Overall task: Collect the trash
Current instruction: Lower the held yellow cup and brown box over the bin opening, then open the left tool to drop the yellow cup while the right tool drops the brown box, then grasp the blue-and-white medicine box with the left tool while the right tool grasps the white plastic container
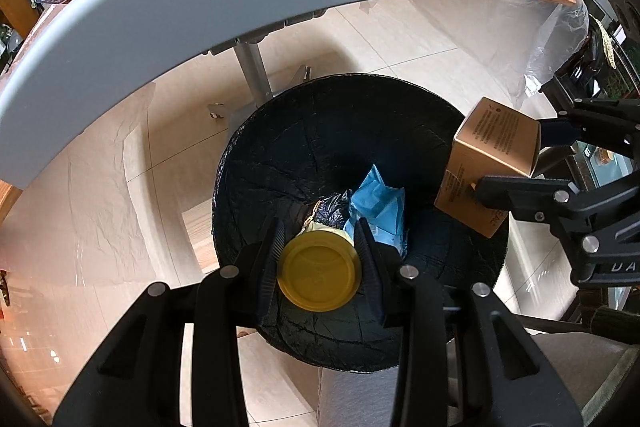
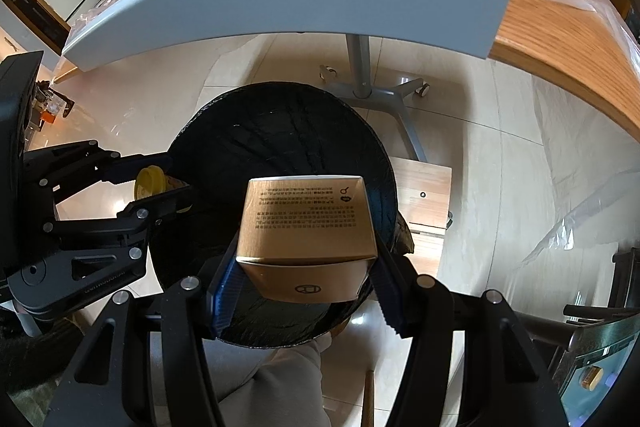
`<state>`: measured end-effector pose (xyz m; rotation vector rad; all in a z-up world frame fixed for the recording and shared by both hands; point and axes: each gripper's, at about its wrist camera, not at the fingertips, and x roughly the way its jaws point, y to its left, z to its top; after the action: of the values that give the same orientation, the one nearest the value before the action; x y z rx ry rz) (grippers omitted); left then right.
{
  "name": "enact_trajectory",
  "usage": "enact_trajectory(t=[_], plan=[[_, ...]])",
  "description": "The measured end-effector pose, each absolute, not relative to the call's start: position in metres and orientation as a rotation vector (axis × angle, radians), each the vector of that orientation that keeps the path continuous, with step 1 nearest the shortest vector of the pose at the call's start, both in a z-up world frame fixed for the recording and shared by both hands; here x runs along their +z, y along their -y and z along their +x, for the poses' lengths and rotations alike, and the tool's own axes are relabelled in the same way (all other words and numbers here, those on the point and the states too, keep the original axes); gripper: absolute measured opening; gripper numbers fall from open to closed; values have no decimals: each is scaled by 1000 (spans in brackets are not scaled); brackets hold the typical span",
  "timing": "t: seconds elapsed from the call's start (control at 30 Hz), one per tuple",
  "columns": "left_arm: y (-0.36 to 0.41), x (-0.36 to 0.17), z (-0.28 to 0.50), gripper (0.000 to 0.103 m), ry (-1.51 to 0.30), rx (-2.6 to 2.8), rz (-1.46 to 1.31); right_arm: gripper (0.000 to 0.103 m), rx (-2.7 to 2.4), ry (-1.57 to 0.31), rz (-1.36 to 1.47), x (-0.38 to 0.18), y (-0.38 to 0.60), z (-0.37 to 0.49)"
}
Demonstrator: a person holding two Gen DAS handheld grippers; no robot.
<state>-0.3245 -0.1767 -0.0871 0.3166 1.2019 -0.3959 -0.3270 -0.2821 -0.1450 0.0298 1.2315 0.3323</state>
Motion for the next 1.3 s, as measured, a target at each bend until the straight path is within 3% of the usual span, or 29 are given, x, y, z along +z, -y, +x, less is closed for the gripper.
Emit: enact_trajectory(t=[0.4, 0.43, 0.47, 0.53, 0.7, 1.07, 1.3], plan=[[175, -88, -320, 39, -1206, -405, 301, 59, 347, -1234, 40, -148, 282, -326], [175, -87, -319, 41, -1209, -402, 297, 60, 345, -1237, 57, -148, 284, -326], [174, -87, -319, 52, -1210, -390, 299, 73, 330, -1238, 77, -148, 287, -326], [171, -85, -319, 60, -1201, -375, 292, 81, 309, -1227, 120, -145, 295, -327], [165, -71, -325, 61, -1175, -382, 278, 81, 300, -1177, 189, -126, 316, -335], [150, 27, -343, 90, -910, -450, 182, 95, 314, -887, 48, -31, 319, -348], [129, 78, -303, 97, -741, -326, 157, 98, 384, -817, -65, -14, 287, -313]])
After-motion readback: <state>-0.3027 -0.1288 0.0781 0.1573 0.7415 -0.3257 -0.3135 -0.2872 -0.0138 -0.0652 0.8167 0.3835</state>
